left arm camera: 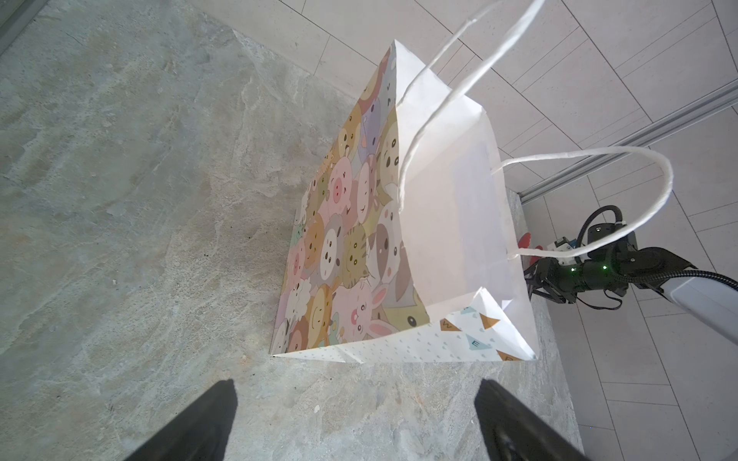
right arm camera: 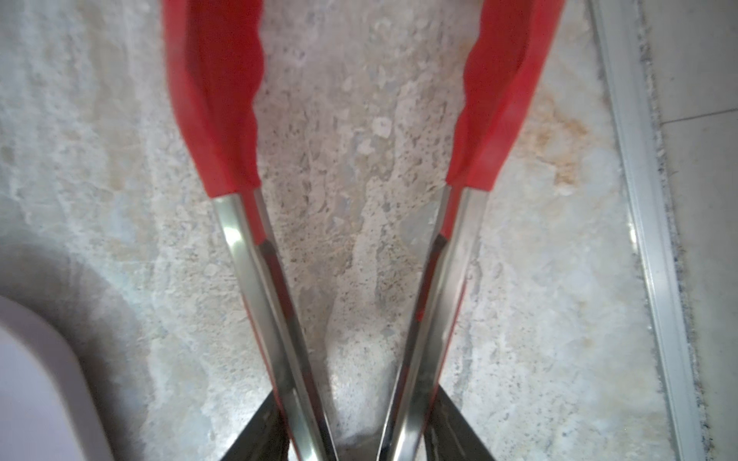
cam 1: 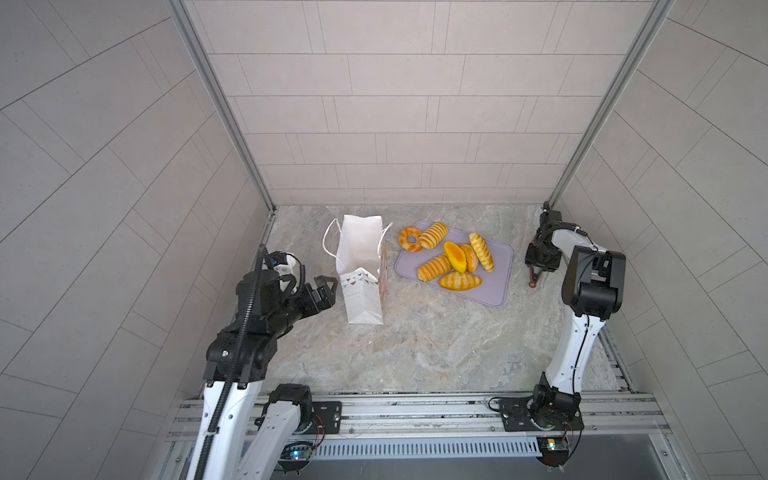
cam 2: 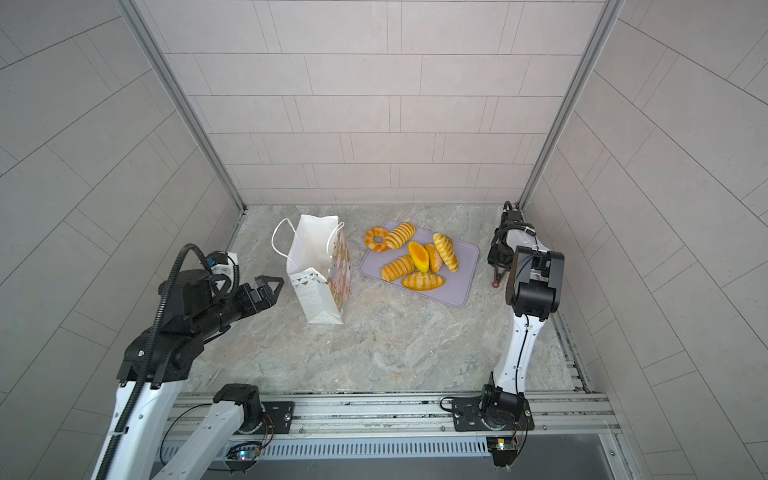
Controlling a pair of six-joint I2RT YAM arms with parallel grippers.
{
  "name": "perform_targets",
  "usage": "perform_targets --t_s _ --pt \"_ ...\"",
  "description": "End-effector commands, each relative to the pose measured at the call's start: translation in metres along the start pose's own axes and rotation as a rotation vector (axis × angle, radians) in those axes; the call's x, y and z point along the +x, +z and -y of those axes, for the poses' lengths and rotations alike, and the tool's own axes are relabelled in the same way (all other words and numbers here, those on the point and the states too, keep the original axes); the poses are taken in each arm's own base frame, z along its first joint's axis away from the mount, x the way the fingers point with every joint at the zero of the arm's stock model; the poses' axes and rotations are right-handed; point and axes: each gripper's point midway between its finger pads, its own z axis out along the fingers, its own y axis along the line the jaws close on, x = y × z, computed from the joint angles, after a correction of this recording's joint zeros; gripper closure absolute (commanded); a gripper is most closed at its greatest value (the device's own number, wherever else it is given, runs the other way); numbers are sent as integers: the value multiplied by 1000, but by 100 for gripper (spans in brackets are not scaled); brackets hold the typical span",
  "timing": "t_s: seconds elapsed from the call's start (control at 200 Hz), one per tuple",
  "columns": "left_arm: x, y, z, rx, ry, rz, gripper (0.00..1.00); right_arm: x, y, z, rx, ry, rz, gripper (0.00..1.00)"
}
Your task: Place the fake bread into the paper bag
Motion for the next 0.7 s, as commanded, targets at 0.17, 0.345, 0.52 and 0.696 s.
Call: perform_targets --t_s 0.17,0.345,0.52,0.696 --pt "-7 -12 3 -13 54 28 0 24 -21 -9 -87 34 2 53" --pt "-10 -17 7 -5 65 38 0 33 -50 -8 -116 65 63 56" --pt "-11 -20 10 8 73 40 0 43 -83 -5 -157 91 131 56" --pt "-12 -23 12 13 80 45 0 54 -109 -5 -206 113 177 56"
